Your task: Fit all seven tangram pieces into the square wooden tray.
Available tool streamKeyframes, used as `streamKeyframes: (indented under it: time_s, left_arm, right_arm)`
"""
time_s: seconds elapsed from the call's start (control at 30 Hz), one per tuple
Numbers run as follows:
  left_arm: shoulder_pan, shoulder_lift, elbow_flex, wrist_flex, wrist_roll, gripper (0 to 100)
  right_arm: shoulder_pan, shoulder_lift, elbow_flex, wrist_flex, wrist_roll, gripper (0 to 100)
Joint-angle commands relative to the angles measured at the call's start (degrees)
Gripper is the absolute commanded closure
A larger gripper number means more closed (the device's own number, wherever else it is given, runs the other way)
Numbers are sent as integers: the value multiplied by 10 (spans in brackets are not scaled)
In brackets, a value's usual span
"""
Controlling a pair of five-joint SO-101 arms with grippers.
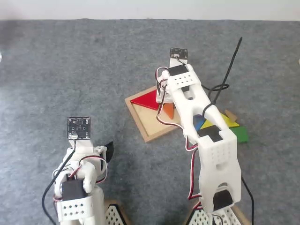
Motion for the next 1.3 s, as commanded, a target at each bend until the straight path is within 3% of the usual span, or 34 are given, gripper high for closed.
streamKeyframes:
  time_s: [0.0,0.83,0.97,1.17,1.27]
  left_arm:
    - [-1,-12,-13,3,4,729]
    - [-1,-12,-13,3,4,729]
    - [-1,-12,-13,3,4,729]
    - [-1,-12,-13,3,4,729]
    - [-1,-12,-13,3,4,729]
  right_arm:
    - [3,-38,-31,6,-9,992]
    - [4,-39,-33,12,-13,992]
    - [1,-40,-59,38,116,992]
    - [2,-40,-118,109,234,992]
    - [0,-39,-130,121,365,992]
